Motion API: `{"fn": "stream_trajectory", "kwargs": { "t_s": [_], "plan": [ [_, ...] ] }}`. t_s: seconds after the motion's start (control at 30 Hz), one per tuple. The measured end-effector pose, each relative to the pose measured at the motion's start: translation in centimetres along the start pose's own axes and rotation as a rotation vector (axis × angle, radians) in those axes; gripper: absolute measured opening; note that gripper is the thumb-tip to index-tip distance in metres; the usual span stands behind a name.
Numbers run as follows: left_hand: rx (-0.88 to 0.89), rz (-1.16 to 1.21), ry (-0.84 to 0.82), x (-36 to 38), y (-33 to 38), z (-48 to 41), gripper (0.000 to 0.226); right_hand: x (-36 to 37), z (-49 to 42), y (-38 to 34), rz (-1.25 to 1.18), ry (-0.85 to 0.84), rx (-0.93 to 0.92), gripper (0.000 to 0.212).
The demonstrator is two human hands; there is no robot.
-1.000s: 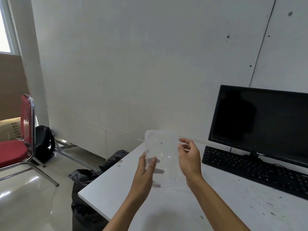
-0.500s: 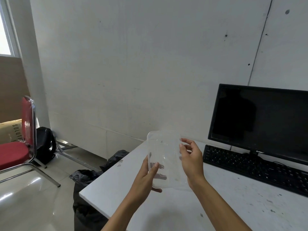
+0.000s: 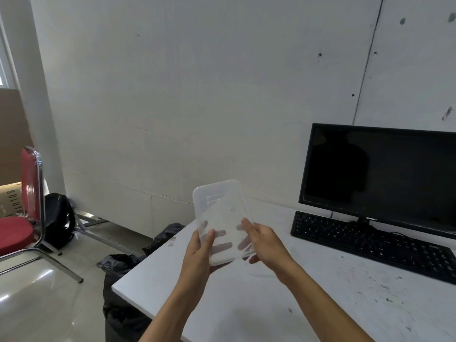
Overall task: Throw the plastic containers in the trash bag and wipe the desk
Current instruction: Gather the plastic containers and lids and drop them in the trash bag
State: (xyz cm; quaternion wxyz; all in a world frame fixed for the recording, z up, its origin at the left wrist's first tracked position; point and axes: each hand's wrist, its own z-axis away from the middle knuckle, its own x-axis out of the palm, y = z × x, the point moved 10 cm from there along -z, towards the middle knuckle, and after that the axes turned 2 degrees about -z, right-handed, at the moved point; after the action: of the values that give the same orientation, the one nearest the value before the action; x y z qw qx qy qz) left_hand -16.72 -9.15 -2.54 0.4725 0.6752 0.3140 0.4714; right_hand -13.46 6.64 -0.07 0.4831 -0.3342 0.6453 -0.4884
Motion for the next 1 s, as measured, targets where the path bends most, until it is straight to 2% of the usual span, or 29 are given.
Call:
{"fn": "stream_trajectory", "kwargs": {
  "t_s": [0.1,0.17,0.37,0.5,0.6,0.87,0.93,1.0],
  "plan": [
    [-0.051,-0.025,-0.111,0.4,0.4,0.7,0.062,-0.4,0.6,-1.1,0.03,0.099,-0.063,0.051],
    [-0.057,-0.048,-0.158,0.1,1.0,1.2,0.062,0.2,1.2,-1.6,0.011,0.094,-0.065,0.05],
    [-0.096,0.094,-0.11,-3.3,1.8,2.6,0.056,4.1,2.7,-2.8,-0.106,-0.129,0.014,0.04],
    [-0.118,0.06,-0.066,-6.7,2.2,3.0,0.055,6.5,3.3,-3.2,-0.264,-0.231,0.052,0.032],
    [-0.145,0.018,0.056,-11.2,2.3,2.5,0.051,7.9,1.7,-2.9,-0.269,-0.218,0.103,0.029],
    [-0.176,-0.067,0.497,-26.1,1.0,-1.2,0.027,12.0,-8.4,-2.5,-0.024,-0.145,0.073,0.029],
    [-0.21,-0.141,0.617,-29.7,-0.6,-2.8,0.028,14.2,-11.8,-2.4,0.046,-0.143,0.058,0.031],
    [-0.27,-0.233,0.753,-33.7,-2.7,-4.6,0.04,16.7,-15.2,-2.6,0.136,-0.144,0.026,0.034]
  ]
}}
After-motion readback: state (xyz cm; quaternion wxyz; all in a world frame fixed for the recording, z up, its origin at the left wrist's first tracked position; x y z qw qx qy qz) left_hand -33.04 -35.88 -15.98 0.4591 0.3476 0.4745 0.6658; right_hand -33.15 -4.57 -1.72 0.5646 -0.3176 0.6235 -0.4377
